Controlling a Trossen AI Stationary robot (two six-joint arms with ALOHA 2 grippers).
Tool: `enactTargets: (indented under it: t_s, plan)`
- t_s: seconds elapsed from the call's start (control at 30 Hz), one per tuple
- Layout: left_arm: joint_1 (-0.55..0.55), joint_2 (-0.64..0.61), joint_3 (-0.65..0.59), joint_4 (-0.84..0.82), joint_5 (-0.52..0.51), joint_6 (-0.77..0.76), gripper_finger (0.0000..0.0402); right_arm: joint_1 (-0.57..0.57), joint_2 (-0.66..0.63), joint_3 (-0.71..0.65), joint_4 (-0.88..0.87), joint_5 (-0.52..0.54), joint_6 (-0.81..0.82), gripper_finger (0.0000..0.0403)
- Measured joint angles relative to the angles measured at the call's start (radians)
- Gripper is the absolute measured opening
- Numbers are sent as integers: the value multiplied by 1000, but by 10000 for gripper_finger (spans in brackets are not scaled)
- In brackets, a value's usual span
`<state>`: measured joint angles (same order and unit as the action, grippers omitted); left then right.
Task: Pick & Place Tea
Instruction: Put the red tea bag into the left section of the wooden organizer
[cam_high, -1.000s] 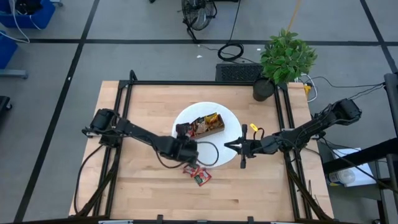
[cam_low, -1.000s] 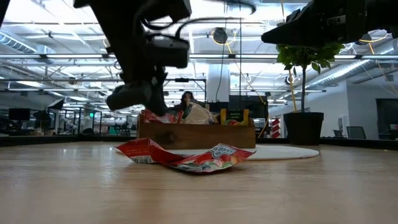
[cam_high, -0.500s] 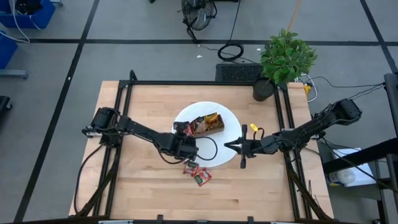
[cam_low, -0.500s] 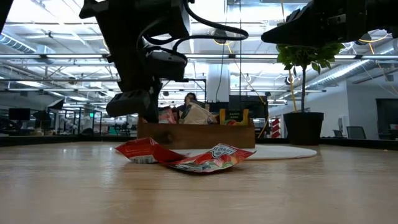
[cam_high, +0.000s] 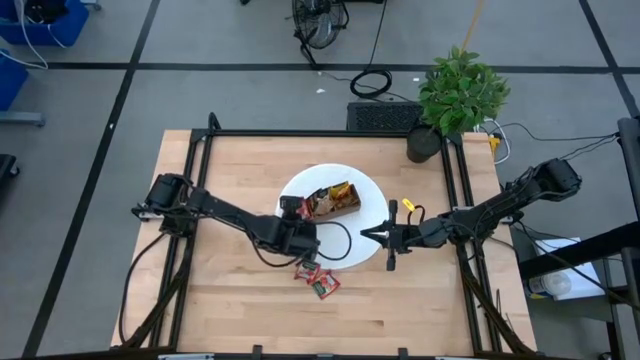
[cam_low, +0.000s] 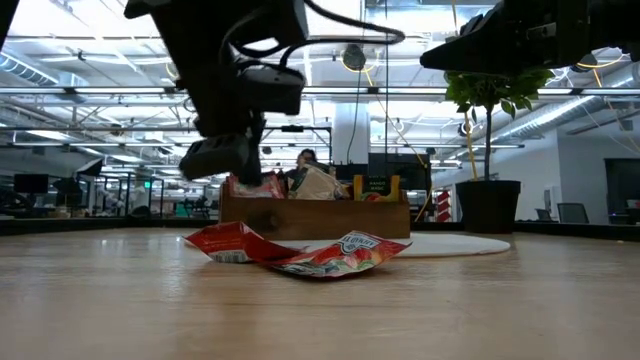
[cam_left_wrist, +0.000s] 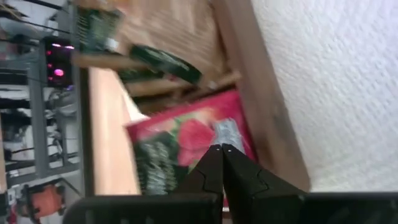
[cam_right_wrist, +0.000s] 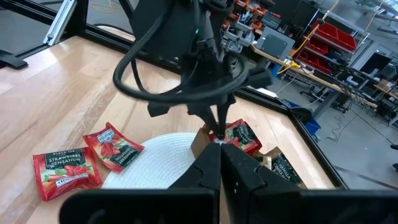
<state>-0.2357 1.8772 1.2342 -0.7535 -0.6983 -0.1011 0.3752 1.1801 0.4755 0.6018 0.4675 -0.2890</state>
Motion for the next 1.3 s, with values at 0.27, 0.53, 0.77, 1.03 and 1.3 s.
enactTargets:
  t_s: [0.27,0.53,0.77,1.03,1.3]
  plan:
    - [39,-2,52,-31,69,33,4,0,0,0,0,0,0,0]
    - [91,-2,3,23,174,9,3,0,0,0,0,0,0,0]
    - [111,27,-10,42,205,9,4,0,0,0,0,0,0,0]
    - [104,21,-12,44,178,-31,12,0,0,0,-1,0,0,0]
    - [82,-12,-13,40,155,-32,4,0,0,0,-1,0,0,0]
